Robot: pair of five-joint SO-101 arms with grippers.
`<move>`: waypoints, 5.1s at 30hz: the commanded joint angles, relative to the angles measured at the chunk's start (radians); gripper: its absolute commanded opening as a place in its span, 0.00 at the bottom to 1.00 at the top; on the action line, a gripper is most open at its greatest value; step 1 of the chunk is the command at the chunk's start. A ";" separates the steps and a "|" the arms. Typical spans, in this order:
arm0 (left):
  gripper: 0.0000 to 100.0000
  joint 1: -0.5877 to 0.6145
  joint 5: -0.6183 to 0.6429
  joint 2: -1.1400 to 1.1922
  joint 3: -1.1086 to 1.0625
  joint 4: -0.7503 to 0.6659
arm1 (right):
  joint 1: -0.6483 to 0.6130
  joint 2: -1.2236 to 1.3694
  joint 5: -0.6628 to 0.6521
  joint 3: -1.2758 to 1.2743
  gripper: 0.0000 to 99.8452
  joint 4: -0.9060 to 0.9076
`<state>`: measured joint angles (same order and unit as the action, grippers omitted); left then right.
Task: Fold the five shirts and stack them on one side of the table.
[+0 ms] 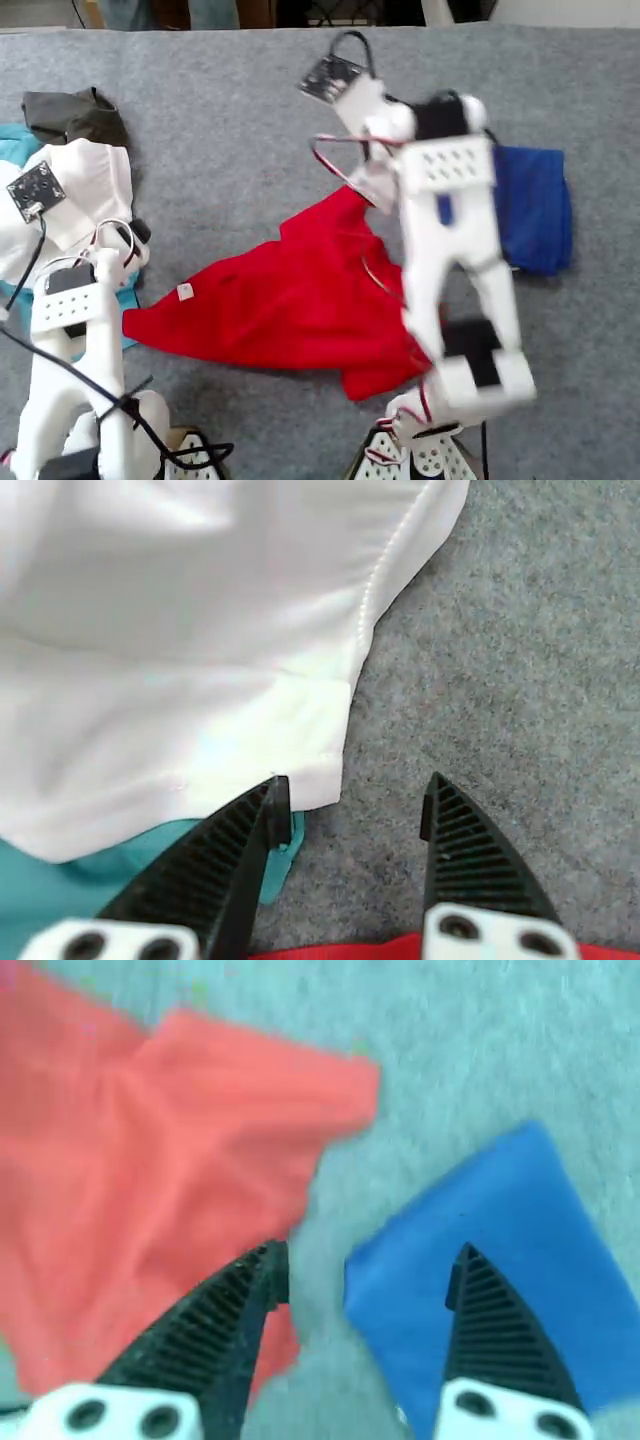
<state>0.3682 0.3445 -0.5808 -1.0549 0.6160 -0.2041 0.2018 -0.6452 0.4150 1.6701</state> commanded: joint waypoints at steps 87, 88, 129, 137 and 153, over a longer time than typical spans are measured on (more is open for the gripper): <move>0.23 -0.188 0.278 0.545 0.872 0.334 | 0.281 1.161 0.520 1.245 0.02 -0.313; 0.23 -0.200 0.292 0.609 0.957 0.388 | 0.281 1.161 0.519 1.245 0.02 -0.313; 0.22 -0.246 0.496 1.402 1.848 1.082 | 0.250 1.184 0.443 1.254 0.02 -0.307; 0.22 -0.232 0.503 1.450 1.902 1.083 | 0.250 1.184 0.443 1.253 0.02 -0.307; 0.22 -0.219 0.497 1.393 2.022 1.143 | 0.250 1.184 0.443 1.253 0.02 -0.307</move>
<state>0.1565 0.8355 0.8922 0.9137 1.7484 0.0614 1.3955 -0.1941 1.6118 1.3709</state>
